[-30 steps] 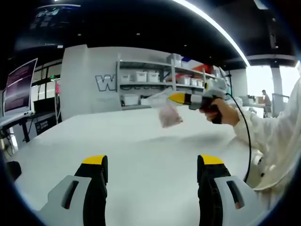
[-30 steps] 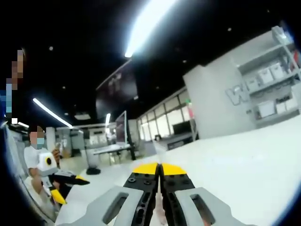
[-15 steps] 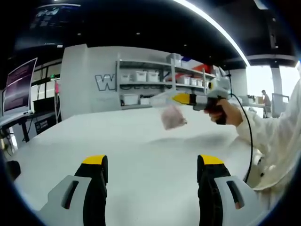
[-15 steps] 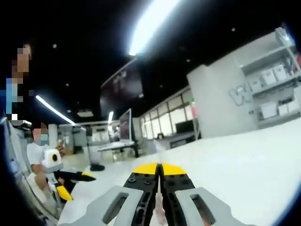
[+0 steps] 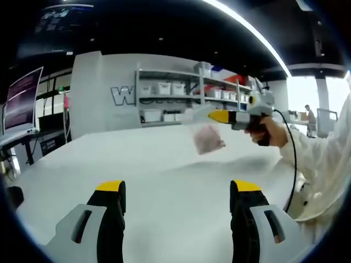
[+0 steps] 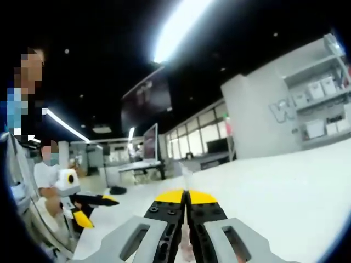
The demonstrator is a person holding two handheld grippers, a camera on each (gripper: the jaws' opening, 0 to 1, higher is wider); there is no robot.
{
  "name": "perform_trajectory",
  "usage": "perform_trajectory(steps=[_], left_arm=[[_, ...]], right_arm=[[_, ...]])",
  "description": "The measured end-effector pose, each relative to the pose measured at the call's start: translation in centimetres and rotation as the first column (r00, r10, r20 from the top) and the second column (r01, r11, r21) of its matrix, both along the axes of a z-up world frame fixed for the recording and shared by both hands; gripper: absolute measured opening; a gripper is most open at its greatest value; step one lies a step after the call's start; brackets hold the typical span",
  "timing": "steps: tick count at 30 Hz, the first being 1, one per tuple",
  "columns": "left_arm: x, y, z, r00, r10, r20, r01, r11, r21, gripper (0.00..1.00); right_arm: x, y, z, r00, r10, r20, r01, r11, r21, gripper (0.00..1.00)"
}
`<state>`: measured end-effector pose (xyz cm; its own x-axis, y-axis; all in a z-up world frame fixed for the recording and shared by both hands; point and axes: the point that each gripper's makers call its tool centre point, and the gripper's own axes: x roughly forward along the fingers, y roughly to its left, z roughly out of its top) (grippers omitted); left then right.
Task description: Open the resealable bag by pulling the two sides of the seal apart until the entire bag opening is separated and visibly accessible.
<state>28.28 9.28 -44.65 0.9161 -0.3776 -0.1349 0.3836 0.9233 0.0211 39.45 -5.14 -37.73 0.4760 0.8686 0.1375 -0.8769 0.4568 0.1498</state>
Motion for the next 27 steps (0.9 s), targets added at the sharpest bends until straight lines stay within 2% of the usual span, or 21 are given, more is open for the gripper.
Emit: perform_trajectory(steps=[11,19,27], left_arm=[[-0.1,0.0,-0.1,1.0,-0.002,-0.001,0.002,1.0,-0.001,0.77],[-0.3,0.0,-0.1,1.0,0.001,0.001,-0.001,1.0,-0.001,0.77],[-0.3,-0.6,-0.1,1.0,-0.013,-0.001,0.013,1.0,0.003,0.77]], right_arm=[[-2.7,-0.5,-0.7,1.0,0.025,0.01,-0.024,1.0,-0.017,0.0],[-4.7,-1.1,-2.1,0.999,0.049,-0.001,-0.049,0.998,-0.047,0.0],[-6.6,-1.5,-2.3,0.997,0.074,0.009,-0.073,0.996,-0.057,0.0]])
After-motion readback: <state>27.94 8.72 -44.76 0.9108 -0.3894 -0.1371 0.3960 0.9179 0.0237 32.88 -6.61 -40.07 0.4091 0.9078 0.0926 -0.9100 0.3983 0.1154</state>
